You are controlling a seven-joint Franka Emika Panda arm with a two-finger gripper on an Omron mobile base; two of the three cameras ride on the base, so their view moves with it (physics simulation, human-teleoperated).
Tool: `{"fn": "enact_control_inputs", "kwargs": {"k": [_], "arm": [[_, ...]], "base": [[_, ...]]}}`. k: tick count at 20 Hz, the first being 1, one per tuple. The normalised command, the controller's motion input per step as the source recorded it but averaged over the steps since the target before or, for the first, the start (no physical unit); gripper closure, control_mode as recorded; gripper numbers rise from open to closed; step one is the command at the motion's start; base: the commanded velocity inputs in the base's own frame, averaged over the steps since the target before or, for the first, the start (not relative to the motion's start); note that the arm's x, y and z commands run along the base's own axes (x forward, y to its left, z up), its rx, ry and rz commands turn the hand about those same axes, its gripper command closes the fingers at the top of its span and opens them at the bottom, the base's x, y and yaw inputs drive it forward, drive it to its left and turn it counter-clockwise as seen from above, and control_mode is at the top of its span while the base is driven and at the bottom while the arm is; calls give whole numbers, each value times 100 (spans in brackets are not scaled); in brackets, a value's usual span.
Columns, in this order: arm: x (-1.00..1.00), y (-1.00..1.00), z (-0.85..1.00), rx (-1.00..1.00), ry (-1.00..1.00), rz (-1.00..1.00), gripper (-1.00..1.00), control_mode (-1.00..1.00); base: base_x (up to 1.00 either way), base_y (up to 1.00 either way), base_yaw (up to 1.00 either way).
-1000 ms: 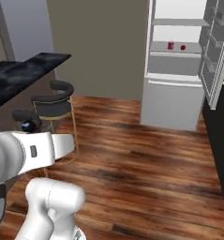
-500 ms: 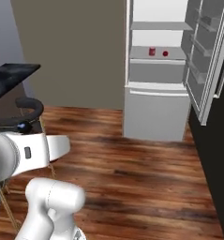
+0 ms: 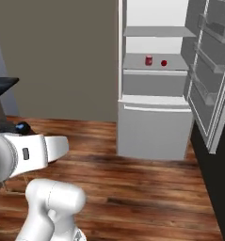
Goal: Place the condiment bottle and ketchup from the counter to the top shelf of the fridge. If the existing items in the fridge are on the top shelf, move them to other shelves.
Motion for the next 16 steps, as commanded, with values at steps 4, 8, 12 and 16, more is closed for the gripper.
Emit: {"fn": "enact_control_inputs", "kwargs": {"k": [4,8,12,16], "arm": [[0,0,0,0,0,0,100,100],[0,0,0,0,0,0,100,100],[0,0,0,0,0,0,100,100],[0,0,0,0,0,0,100,100]], "base": [[100,0,0],[100,0,0],[100,-15,0],[100,-29,0]]}}
